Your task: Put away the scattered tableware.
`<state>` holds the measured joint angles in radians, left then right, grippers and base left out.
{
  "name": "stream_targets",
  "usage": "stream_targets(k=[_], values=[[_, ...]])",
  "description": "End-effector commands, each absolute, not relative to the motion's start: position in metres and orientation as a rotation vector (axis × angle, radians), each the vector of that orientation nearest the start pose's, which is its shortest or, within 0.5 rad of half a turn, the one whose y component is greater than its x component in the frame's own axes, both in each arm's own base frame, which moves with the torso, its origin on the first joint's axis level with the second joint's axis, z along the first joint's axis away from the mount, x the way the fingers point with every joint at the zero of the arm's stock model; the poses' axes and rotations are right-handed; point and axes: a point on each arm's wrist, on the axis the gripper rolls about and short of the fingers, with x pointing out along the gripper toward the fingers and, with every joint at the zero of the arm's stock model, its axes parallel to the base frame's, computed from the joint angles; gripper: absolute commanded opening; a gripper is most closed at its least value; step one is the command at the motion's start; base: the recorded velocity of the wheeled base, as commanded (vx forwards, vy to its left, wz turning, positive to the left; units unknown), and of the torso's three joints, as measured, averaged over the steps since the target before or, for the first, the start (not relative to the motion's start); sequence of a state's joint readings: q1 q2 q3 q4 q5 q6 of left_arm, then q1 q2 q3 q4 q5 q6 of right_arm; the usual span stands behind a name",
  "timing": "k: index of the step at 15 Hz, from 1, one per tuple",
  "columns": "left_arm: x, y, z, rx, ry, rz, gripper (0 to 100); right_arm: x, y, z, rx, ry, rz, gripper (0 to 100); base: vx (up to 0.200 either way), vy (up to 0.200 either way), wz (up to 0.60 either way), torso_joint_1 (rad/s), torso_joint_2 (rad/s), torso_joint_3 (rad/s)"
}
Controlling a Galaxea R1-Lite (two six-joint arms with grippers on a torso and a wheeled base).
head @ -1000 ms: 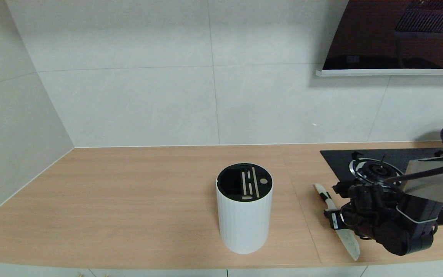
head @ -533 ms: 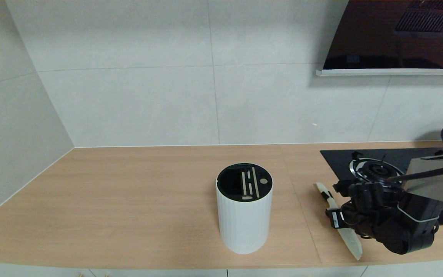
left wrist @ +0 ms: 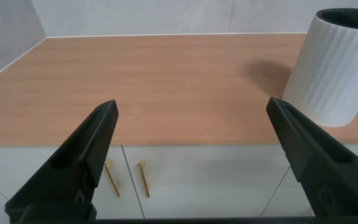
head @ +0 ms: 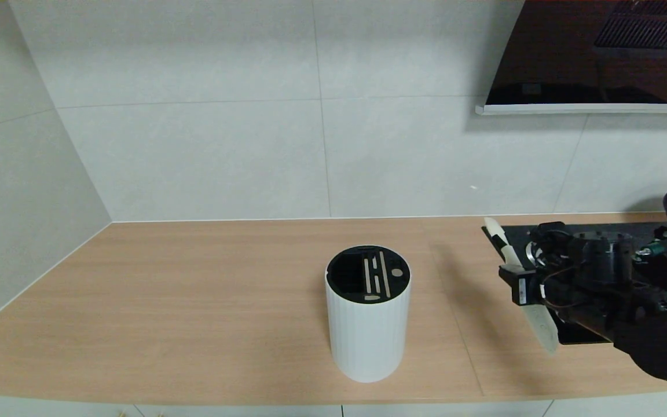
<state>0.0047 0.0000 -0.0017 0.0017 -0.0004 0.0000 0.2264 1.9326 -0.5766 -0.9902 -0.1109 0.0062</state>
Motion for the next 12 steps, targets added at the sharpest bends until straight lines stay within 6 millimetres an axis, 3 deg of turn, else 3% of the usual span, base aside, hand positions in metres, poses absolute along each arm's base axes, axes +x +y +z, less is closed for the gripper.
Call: stream_targets(k=[1, 7, 9, 10, 12], values=[[-0.023, 0.0, 0.076, 0.0, 0.002, 0.005, 100, 0.288, 0.069, 0.124, -0.039, 0.253, 0.132, 0, 0.0, 0.0, 0.0, 0.0, 0.0, 0.0], [-0.023, 0.0, 0.077, 0.029, -0.008, 0.0, 100, 0.279, 0.068, 0.156, -0.028, 0.14, 0.14, 0, 0.0, 0.0, 0.0, 0.0, 0.0, 0.0], [-0.03, -0.002, 0.1, 0.03, -0.073, -0.07, 100, 0.279, 0.069, 0.172, -0.032, 0.082, 0.146, 0, 0.0, 0.0, 0.0, 0.0, 0.0, 0.0], [-0.033, -0.004, 0.129, 0.03, -0.088, -0.172, 100, 0.278, 0.079, 0.188, -0.06, 0.028, 0.179, 0, 0.0, 0.0, 0.0, 0.0, 0.0, 0.0], [-0.018, -0.006, 0.167, 0.027, -0.011, -0.271, 100, 0.276, 0.099, 0.21, -0.058, 0.014, 0.243, 0, 0.0, 0.0, 0.0, 0.0, 0.0, 0.0]])
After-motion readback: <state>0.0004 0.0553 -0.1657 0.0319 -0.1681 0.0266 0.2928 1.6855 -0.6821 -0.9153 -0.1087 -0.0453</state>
